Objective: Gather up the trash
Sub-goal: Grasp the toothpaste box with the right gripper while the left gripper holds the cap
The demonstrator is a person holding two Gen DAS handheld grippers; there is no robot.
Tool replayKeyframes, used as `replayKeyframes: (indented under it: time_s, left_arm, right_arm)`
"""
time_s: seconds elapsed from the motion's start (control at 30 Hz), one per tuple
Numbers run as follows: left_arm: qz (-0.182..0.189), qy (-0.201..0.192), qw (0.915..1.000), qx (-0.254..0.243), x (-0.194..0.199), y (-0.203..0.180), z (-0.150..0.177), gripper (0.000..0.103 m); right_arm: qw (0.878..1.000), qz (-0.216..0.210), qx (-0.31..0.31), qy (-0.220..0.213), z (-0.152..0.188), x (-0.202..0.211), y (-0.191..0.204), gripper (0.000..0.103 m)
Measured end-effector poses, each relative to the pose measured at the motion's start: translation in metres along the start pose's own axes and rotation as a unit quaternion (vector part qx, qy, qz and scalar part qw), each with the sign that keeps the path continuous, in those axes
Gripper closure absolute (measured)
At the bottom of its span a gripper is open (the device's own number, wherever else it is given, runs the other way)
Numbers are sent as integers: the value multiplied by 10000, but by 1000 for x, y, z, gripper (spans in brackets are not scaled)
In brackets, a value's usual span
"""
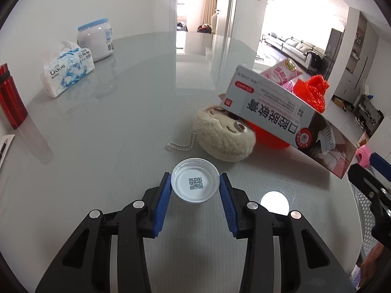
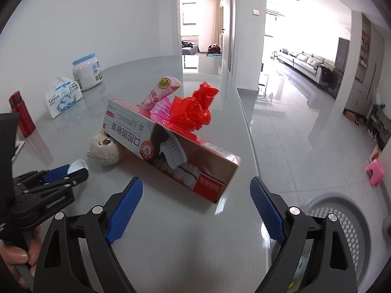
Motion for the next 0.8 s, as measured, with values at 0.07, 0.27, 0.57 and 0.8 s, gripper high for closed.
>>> replayKeyframes:
  time_s: [0.07, 0.27, 0.57, 0.8]
  left_arm:
    - [-17, -30, 10000, -11, 1, 3, 0, 64]
    - [72, 36, 9998, 176, -6, 17, 0, 64]
    - [163, -47, 9993, 342, -1, 24, -2, 64]
    - [224, -44, 9988, 425, 1, 26, -2, 64]
  right_arm:
    - [9999, 43, 111, 12, -3, -8, 4, 17]
    - [9979, 156, 623, 124, -7, -31, 21, 17]
    - [9856, 563, 1592, 92, -8, -58, 50, 18]
    - [9750, 710, 2102, 138, -7, -78, 63, 18]
Point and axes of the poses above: each gripper's, at about its wrist camera, not at the fingertips, and x roughly against the way its jaws point, y to its left, z to its underside, the point moved 3 cm from there along -x, roughly the way its jaws point, and after that the axes turned 12 degrees about -y, right-handed, at the moved point
